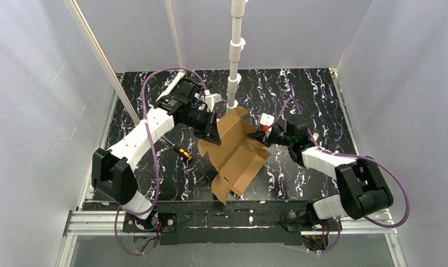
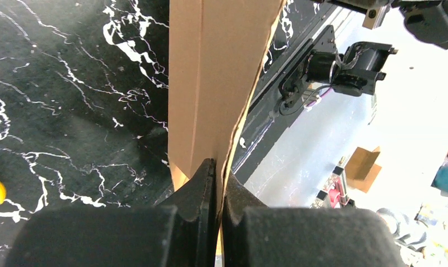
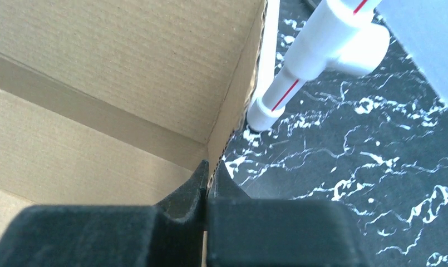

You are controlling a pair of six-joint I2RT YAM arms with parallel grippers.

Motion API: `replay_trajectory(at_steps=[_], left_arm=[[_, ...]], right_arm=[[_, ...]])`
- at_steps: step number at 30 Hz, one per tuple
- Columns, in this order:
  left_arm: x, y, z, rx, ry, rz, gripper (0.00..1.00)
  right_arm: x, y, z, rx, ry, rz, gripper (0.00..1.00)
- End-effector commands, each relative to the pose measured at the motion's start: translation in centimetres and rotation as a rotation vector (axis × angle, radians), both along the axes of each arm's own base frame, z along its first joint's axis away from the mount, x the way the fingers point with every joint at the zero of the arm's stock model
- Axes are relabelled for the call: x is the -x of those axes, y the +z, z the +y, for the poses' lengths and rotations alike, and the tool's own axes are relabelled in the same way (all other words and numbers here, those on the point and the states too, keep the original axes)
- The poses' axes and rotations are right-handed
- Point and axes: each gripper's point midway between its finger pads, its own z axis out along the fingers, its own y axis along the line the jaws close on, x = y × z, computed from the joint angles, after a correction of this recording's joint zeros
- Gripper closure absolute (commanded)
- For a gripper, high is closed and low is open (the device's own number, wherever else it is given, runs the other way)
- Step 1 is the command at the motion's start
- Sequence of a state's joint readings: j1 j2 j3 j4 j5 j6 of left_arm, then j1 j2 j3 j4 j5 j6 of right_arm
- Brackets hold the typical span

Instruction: Fold the paper box

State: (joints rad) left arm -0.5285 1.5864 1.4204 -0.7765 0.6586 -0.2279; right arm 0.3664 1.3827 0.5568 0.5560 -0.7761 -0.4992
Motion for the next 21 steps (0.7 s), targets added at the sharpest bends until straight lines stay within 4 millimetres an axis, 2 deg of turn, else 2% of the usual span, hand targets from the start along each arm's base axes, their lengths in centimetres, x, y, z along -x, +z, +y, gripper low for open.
replay_trajectory(at_steps=[1, 6, 8, 12, 21], left_arm=[[-2.5, 3.6, 2.9, 0.032, 0.145, -0.104, 1.0], [-3.9, 5.2, 3.6, -0.027, 0.109, -0.187, 1.0], [-4.6, 5.6, 3.8, -0.049, 0.113, -0.22, 1.0], [-5.1, 5.4, 3.0, -0.031, 0.119, -0.186, 1.0], [-5.1, 1.6, 2.3, -0.112, 0.088, -0.172, 1.0]], right_arm=[[-1.5, 3.3, 1.6, -0.095, -0.022, -0.126, 0.99], [-3.5, 5.5, 3.0, -0.198, -0.098, -0.178, 0.99], [-3.8, 5.4, 3.2, -0.211, -0.118, -0.197, 0.99], [-2.8, 3.3, 2.7, -0.186, -0.114, -0.237, 0.99], [-1.0, -0.7, 1.4, -0.069, -0.087, -0.261, 0.99]])
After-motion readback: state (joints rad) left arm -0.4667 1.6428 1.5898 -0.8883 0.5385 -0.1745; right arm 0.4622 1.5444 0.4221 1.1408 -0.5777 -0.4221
